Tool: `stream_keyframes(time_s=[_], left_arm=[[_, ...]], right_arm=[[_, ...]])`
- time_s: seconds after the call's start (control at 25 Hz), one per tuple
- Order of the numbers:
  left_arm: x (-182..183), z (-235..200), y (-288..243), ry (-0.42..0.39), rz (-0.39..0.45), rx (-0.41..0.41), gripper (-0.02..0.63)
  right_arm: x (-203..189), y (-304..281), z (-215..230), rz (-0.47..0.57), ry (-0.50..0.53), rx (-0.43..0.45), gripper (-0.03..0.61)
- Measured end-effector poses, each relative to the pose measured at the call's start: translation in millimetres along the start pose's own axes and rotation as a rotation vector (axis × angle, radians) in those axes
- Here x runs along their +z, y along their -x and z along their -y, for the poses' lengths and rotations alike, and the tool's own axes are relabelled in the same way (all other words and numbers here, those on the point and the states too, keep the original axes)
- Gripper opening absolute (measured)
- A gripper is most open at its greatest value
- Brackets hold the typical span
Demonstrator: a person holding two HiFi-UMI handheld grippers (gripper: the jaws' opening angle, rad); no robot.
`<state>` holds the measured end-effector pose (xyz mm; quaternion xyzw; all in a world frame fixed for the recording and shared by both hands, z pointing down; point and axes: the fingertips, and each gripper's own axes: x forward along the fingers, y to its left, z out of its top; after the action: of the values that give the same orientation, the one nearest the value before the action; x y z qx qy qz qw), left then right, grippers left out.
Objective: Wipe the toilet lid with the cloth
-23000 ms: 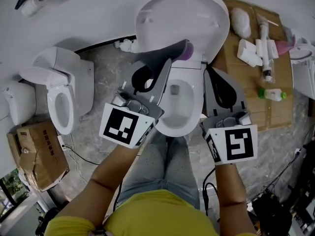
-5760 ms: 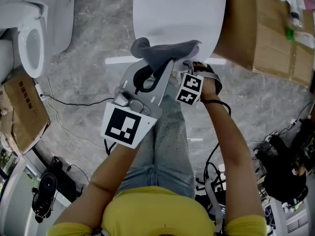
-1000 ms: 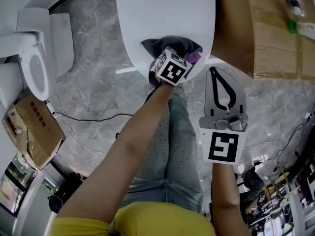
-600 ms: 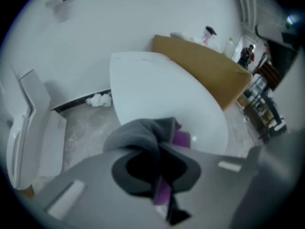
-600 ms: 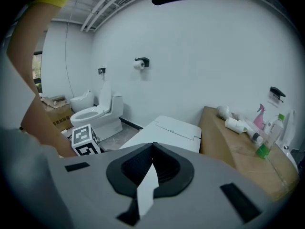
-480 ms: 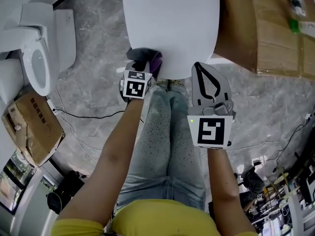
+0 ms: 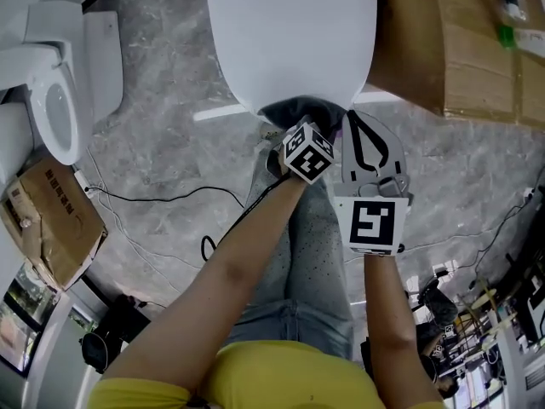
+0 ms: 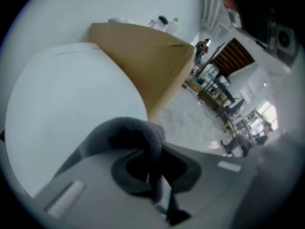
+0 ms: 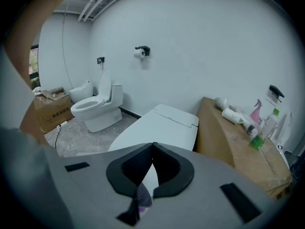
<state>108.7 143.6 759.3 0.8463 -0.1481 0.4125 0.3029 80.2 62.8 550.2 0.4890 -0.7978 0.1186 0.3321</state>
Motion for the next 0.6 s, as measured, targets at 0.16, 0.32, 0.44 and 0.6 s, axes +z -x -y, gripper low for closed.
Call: stream_keyframes(time_s=[0.16,0.32,0.44,0.6], left_arm=[[-3.3,23.2,26.1,0.019,0.054,-0.053,0.018],[-10.1,24.6,68.3,0.044,0.097,-0.038,0.018],[-6.4,16.0,95.3,0.029,0.118,-0.009,0.018],[8.7,12.1,124.8,0.048,0.152,0.023,0.018]], right_arm=[[-8.0,9.3,-2.2,-0.017,-0.025,-0.001,0.015],[-9.5,16.6,-12.8,-0.034,-0.031,0.009,0.015],[-4.4,20.2,-21.3,-0.038,-0.022,0.024,0.016],[3.7,30.8,-25.0,-0.047,-0.028,0.035,0.017]])
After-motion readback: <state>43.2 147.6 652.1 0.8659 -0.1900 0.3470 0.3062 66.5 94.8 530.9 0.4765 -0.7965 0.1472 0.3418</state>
